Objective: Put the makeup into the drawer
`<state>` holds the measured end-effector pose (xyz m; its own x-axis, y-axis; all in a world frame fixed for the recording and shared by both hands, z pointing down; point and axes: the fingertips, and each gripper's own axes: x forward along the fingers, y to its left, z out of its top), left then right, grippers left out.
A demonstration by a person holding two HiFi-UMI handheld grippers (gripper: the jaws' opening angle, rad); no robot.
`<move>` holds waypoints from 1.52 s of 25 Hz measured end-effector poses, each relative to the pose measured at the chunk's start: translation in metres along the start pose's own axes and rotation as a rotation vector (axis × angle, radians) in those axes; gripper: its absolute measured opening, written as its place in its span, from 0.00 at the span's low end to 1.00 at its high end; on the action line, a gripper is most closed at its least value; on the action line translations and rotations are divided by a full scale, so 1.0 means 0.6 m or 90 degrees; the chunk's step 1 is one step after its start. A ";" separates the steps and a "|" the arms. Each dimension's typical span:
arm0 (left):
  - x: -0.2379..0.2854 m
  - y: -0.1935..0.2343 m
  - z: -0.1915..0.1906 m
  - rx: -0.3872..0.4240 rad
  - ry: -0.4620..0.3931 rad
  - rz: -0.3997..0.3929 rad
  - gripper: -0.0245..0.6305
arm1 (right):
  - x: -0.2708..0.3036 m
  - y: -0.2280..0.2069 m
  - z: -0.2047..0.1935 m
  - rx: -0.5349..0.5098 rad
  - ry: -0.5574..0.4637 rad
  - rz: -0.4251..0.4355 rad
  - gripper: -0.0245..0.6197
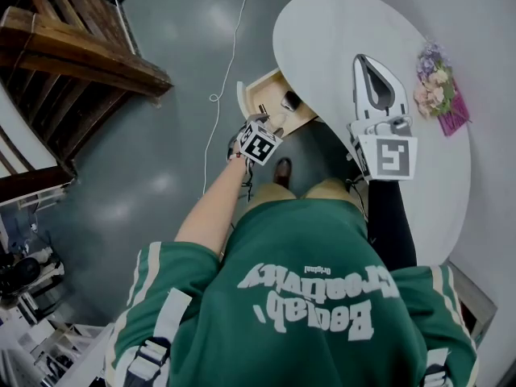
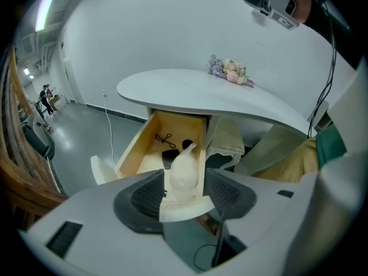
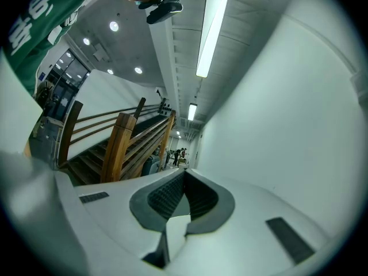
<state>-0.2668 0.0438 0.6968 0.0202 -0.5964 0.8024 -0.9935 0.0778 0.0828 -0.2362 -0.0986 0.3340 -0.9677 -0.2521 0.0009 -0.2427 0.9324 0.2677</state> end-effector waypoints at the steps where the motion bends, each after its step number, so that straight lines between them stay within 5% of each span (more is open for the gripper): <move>1: 0.000 0.000 -0.002 -0.003 -0.001 -0.001 0.44 | -0.002 -0.002 -0.004 -0.004 0.005 -0.001 0.05; 10: 0.002 -0.006 -0.026 -0.013 0.012 -0.016 0.46 | -0.011 -0.007 -0.006 -0.002 0.005 -0.017 0.05; 15: -0.017 0.004 0.012 0.008 -0.028 0.007 0.46 | -0.017 -0.010 -0.002 -0.003 0.003 -0.024 0.05; 30: -0.340 0.045 0.391 0.044 -0.445 0.116 0.46 | -0.021 -0.007 0.031 -0.010 -0.023 -0.035 0.05; 38: -0.469 0.025 0.459 0.091 -0.549 0.173 0.46 | -0.022 -0.012 0.034 -0.010 -0.018 -0.039 0.05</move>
<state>-0.3179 -0.0074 0.3094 -0.2503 -0.9663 0.0598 -0.9573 0.2378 -0.1642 -0.2233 -0.0964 0.3124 -0.9528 -0.3005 -0.0435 -0.3003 0.9113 0.2815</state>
